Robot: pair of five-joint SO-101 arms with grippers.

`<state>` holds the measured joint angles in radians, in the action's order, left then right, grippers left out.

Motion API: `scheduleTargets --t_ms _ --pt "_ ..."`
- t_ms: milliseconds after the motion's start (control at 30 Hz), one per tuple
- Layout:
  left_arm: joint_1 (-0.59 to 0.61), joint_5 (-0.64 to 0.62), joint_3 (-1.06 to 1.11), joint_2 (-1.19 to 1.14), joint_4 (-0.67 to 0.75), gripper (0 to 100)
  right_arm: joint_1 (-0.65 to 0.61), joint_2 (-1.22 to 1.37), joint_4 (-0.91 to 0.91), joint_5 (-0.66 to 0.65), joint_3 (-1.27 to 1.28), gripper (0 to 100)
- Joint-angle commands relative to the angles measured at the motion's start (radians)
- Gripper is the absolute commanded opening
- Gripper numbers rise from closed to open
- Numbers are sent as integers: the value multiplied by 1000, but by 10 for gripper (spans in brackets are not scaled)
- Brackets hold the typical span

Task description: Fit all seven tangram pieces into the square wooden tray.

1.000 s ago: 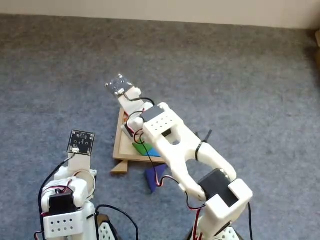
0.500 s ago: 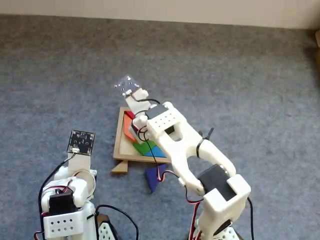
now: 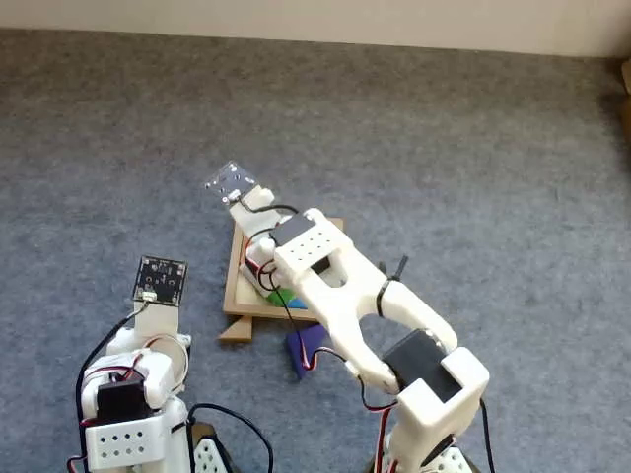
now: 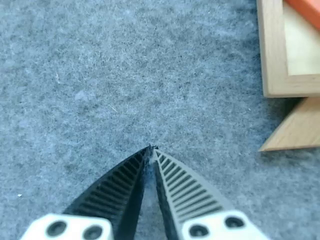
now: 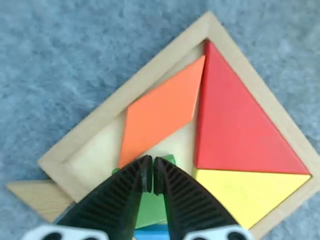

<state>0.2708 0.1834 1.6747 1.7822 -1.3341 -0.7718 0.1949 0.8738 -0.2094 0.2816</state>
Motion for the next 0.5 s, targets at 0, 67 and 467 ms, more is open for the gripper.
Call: scheduleTargets --t_ms 0,67,467 --pt "-16 -9 21 45 -6 8 41 -25 -24 5 -16 23" --pt "-16 -9 21 45 -6 8 56 -33 -22 5 -16 23" --pt "-16 -9 21 45 -6 8 56 -157 -25 2 51 23"
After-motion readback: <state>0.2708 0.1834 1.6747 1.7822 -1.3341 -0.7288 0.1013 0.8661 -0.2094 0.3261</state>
